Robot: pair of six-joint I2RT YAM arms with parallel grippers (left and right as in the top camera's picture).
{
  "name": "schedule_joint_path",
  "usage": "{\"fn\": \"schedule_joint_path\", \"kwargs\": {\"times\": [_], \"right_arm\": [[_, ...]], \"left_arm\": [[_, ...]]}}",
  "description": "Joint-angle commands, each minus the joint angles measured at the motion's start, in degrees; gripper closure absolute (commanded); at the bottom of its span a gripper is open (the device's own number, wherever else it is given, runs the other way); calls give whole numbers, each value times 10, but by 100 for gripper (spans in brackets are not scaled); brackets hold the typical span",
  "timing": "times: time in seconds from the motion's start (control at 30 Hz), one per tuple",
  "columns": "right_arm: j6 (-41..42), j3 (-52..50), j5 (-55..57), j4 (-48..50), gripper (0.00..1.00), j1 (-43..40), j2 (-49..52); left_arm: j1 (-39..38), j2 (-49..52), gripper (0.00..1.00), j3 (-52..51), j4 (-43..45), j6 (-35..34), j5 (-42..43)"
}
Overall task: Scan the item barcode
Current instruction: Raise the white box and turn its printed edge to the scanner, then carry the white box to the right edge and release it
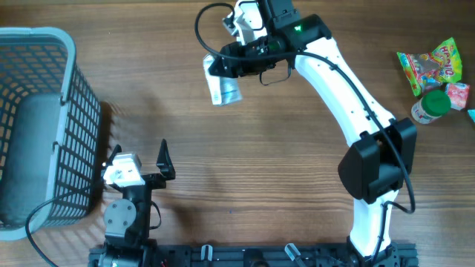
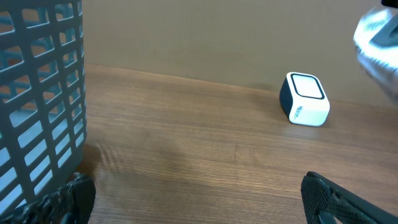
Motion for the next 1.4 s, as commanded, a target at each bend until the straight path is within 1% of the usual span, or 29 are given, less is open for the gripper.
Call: {"fn": "schedule_joint_path", "kwargs": {"times": [0.0,0.03,0.07,0.1,0.23,0.27,0.33,0.37,0.43,0.53,0.7,0.87,0.97,1.0,1.1,1.17,1.27,1.37], "right_arm": [[-9,8,372,23,52,0,-5],[-40,8,428,48,52,0,-5],[-62,8,449,68,53,0,-5],[-106,8,468,105,52,0,-5],[-267,7,493,231,51,0,-4],[-292,7,504,256,48,0,-3],[-342,7,553,310,46,0,2],[-383,7,586,348,46,1,9],[-430,7,633,405,46,4,21],[-482,7,662,457,49,8,45],[-591,7,736,595,51,33,111],[-755,7,820,814,53,72,220],[-828,7,844,902,53,83,270],[-840,7,846,908,53,86,284],[-841,7,847,915,53,92,311],[-842,7,850,918,53,92,314],[-882,7,859,960,53,92,314],[-890,7,863,956,55,94,304]], "left_arm": [[-2,-2,0,-4,3,-5,-5],[-2,-2,0,-4,3,-5,-5],[-2,-2,0,-4,3,-5,-5],[-2,-2,0,-4,3,-5,-5],[-2,-2,0,-4,3,-5,-5],[-2,-2,0,-4,3,-5,-5],[-2,-2,0,-4,3,-5,-5],[-2,-2,0,-4,3,-5,-5],[-2,-2,0,-4,3,-5,-5],[-2,-2,0,-4,3,-5,-5],[-2,-2,0,-4,3,-5,-5],[-2,-2,0,-4,3,-5,-5],[-2,-2,0,-4,3,-5,-5],[-2,-2,0,-4,3,-5,-5],[-2,-2,0,-4,3,-5,-5],[-2,-2,0,-4,3,-5,-5],[-2,-2,0,-4,3,-5,-5],[-2,-2,0,-4,3,-5,-5]]}}
